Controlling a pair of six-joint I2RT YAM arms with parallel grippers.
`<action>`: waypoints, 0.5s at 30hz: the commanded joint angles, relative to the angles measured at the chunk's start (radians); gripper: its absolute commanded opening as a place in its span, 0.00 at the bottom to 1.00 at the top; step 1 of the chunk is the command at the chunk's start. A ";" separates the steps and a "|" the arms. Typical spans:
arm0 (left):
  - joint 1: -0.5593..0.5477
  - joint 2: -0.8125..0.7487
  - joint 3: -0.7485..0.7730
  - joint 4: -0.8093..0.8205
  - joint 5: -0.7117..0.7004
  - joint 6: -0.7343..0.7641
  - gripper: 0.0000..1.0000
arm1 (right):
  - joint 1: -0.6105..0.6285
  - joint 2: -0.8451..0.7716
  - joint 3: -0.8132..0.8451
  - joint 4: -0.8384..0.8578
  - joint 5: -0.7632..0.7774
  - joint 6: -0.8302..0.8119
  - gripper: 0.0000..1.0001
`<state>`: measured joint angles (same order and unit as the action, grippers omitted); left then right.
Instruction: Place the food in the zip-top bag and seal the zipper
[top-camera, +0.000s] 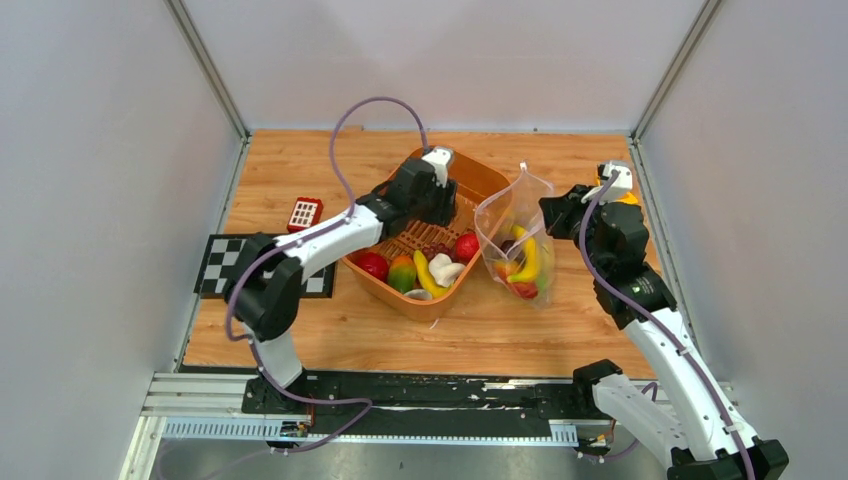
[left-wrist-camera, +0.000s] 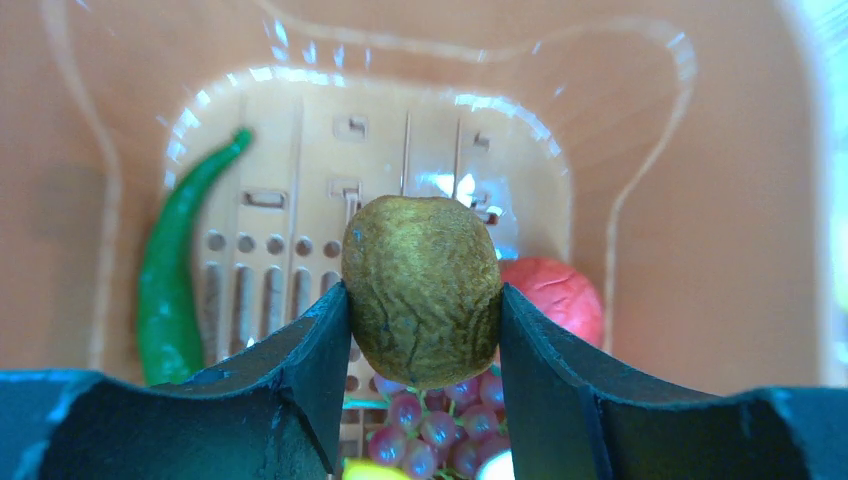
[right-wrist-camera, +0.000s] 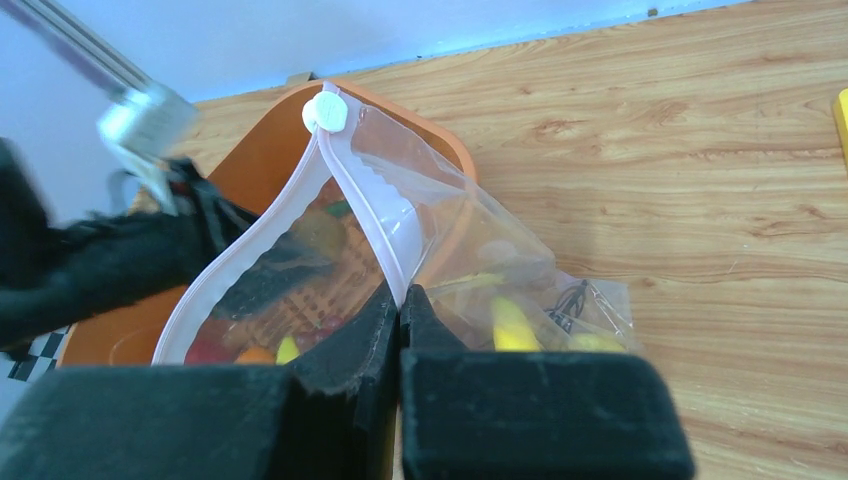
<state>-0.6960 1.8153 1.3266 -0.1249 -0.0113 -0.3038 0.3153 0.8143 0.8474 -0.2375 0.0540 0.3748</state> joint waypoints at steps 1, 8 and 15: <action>0.001 -0.182 -0.003 -0.008 -0.039 0.030 0.47 | -0.004 -0.005 0.008 0.017 -0.034 0.028 0.00; 0.001 -0.384 -0.069 0.042 0.064 -0.015 0.49 | -0.004 0.013 0.033 -0.033 -0.102 0.041 0.00; -0.048 -0.499 -0.045 0.087 0.268 0.035 0.52 | -0.004 -0.001 0.034 -0.051 -0.118 0.060 0.00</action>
<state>-0.7055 1.3743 1.2526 -0.0952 0.1146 -0.3065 0.3153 0.8310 0.8490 -0.2810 -0.0383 0.4026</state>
